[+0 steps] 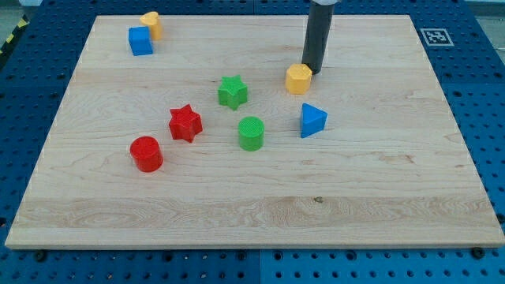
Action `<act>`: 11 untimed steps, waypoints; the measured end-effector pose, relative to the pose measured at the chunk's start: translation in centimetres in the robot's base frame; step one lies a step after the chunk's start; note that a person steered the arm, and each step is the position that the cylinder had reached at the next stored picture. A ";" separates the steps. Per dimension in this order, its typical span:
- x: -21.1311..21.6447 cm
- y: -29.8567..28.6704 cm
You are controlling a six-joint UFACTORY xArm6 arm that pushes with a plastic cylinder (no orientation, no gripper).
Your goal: Move the blue triangle below yellow hexagon
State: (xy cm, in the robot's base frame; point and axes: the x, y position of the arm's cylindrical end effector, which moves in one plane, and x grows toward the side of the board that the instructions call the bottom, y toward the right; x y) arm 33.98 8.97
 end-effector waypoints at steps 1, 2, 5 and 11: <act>1.4 -0.4; 2.2 4.9; 15.0 6.6; 13.2 1.5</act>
